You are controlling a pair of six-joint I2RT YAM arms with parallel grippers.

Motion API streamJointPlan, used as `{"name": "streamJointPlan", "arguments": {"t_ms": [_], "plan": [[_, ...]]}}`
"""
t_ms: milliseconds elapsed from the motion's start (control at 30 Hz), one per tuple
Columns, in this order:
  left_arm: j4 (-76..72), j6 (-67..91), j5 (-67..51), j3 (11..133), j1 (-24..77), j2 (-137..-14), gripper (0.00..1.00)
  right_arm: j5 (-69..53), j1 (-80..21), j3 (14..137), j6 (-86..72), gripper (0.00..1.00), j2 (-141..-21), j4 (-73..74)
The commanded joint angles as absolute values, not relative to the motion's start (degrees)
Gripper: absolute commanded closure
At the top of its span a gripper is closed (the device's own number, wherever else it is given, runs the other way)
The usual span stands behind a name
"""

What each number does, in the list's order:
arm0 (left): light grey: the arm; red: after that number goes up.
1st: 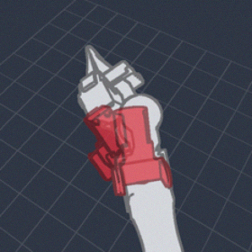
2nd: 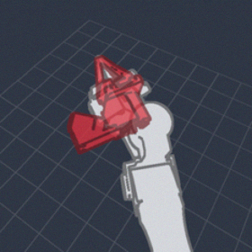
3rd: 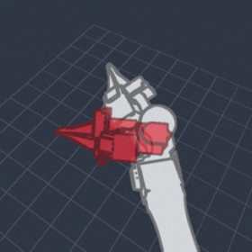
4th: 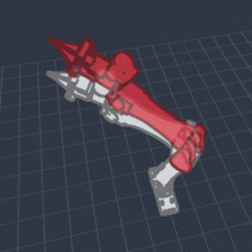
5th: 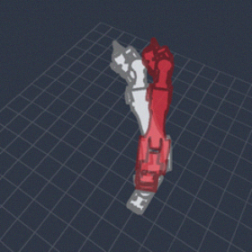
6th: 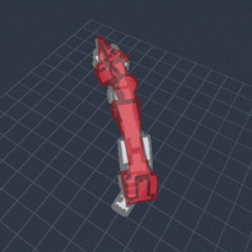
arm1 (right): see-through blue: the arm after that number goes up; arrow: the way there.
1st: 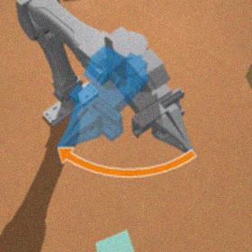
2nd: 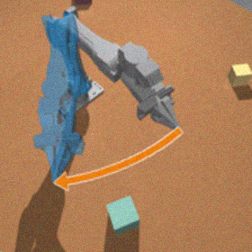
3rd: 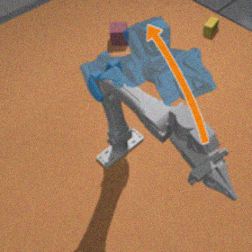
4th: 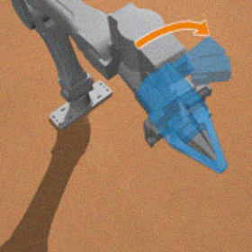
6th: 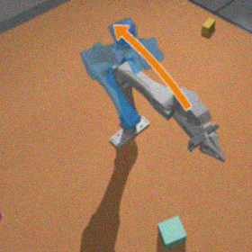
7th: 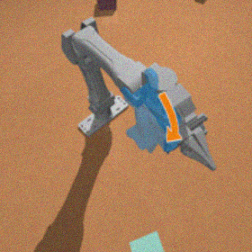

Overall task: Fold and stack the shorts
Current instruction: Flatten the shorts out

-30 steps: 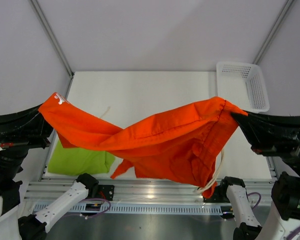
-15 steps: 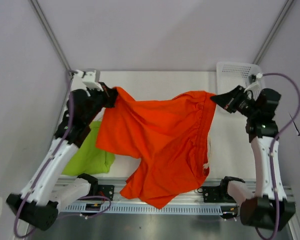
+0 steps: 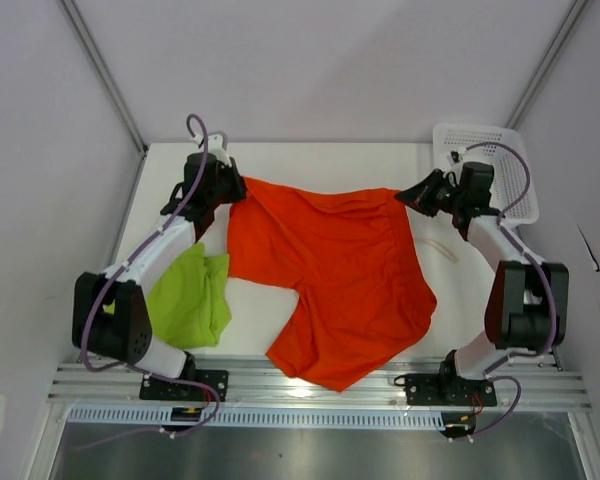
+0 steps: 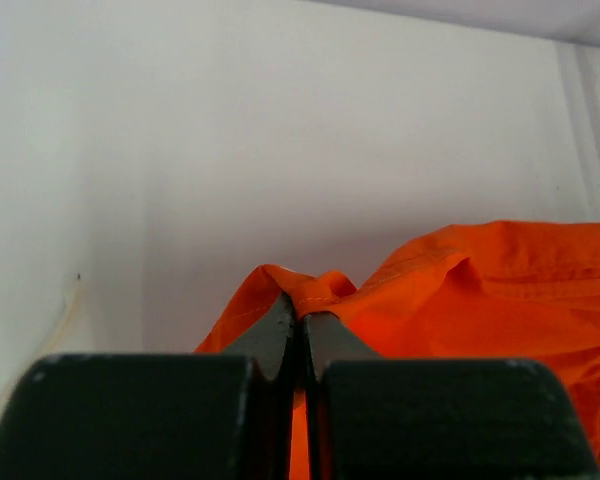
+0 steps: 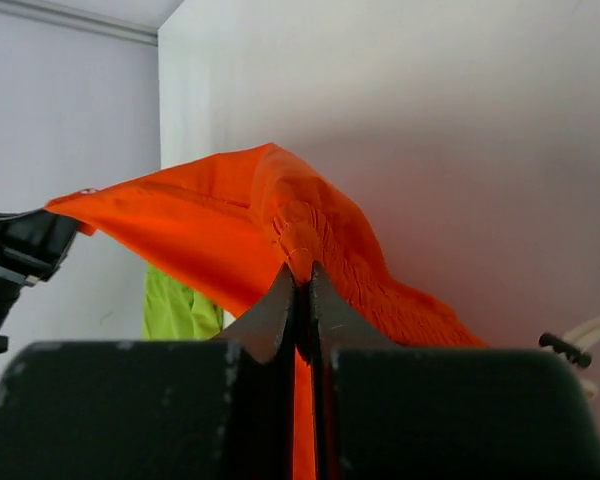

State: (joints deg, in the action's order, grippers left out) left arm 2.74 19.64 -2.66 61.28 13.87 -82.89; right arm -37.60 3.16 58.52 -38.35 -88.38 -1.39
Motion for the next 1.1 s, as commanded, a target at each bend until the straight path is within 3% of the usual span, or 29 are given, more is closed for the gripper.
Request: {"name": "streamJointPlan", "arguments": {"t_ms": [0,200,233,300,333,367,400,433,500,567,800,833,933,1000,1067], "plan": [[-2.02,17.58,-1.23,68.72,12.66,-89.37,1.00,-34.46,1.94,67.65,-36.48,1.00,-95.07,-7.91],[9.01,16.17,-3.25,90.94,9.58,-111.03,1.00,-32.26,2.46,92.51,-37.96,1.00,-117.04,-6.94],[10.97,16.17,-3.95,97.06,8.54,-114.05,1.00,-31.73,2.55,100.73,-38.58,0.87,-120.20,-6.60],[15.36,17.30,-4.93,106.58,7.39,-120.47,0.98,-29.10,2.90,109.91,-39.63,0.42,-129.87,-3.53],[21.38,18.18,-4.49,114.36,6.25,-126.59,0.86,-27.79,2.90,114.82,-39.99,0.10,-132.86,0.66],[24.40,18.89,-4.13,121.39,5.63,-129.26,0.50,-27.08,2.99,124.53,-39.56,0.01,-137.85,3.57],[26.96,19.42,-3.09,124.25,5.28,-131.20,0.06,-26.37,2.99,128.98,-38.85,0.00,-139.64,6.30],[29.42,19.16,-2.29,127.76,5.10,-132.44,0.01,-26.37,3.08,132.42,-37.02,0.00,-140.70,10.42],[27.61,17.94,-1.84,125.17,5.53,-129.83,0.01,-26.46,3.25,132.73,-34.99,0.01,-138.53,11.51],[20.94,17.49,-2.98,114.40,6.33,-122.46,0.01,-26.81,3.43,126.42,-33.31,0.01,-133.97,9.67],[6.97,24.41,-6.58,86.51,8.35,-101.89,0.01,-27.25,4.04,85.42,-31.55,0.01,-108.66,2.73],[3.38,26.00,-9.72,76.30,7.31,-99.60,0.01,-26.03,4.30,82.21,-31.73,0.01,-103.41,1.51],[-14.29,36.36,-17.72,61.95,2.13,-94.40,0.01,-26.10,4.75,72.70,-33.39,0.00,-95.13,-2.11],[-26.29,42.94,-30.90,58.46,-1.91,-94.74,0.01,-24.53,4.05,70.76,-32.96,0.00,-92.47,-0.36],[-23.49,42.20,-32.00,57.13,-1.41,-93.87,0.01,-24.52,2.47,70.49,-31.65,0.00,-91.14,4.29]]}}
